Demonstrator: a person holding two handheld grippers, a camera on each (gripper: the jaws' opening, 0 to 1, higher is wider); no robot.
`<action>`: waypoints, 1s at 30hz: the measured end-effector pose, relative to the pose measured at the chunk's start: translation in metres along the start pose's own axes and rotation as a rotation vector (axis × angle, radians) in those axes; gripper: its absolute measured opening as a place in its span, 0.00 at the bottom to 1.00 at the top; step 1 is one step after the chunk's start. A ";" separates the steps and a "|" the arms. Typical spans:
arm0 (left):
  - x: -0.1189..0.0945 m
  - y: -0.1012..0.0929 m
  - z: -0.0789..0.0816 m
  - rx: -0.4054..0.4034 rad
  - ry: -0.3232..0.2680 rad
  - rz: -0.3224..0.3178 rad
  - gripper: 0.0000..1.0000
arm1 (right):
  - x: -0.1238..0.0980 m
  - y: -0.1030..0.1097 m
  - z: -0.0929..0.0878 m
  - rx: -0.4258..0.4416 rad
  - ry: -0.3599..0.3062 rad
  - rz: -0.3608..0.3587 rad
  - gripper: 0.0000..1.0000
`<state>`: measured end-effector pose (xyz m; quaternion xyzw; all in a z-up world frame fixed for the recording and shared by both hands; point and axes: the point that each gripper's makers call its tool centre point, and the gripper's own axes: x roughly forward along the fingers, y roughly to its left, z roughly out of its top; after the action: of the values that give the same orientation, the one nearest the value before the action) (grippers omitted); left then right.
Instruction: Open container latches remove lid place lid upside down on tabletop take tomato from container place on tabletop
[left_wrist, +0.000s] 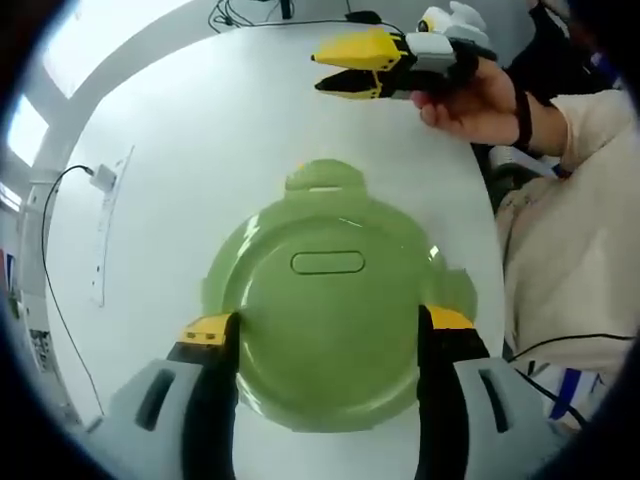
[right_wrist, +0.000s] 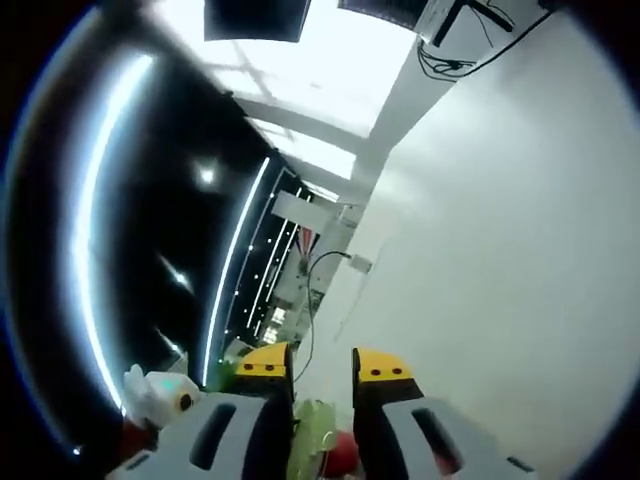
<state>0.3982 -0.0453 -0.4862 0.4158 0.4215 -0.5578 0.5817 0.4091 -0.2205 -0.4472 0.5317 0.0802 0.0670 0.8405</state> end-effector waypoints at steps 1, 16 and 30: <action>0.000 0.000 0.000 -0.001 0.000 0.000 0.65 | 0.000 0.002 0.002 -0.012 0.001 0.003 0.18; 0.000 -0.001 -0.001 -0.005 -0.003 0.000 0.65 | 0.014 0.020 0.016 -0.065 0.106 0.060 0.19; 0.000 -0.002 -0.001 -0.005 0.025 0.000 0.65 | 0.045 0.050 0.005 -0.107 0.354 0.101 0.21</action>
<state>0.3967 -0.0446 -0.4868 0.4211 0.4301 -0.5516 0.5774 0.4529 -0.1945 -0.4027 0.4695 0.1963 0.2055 0.8360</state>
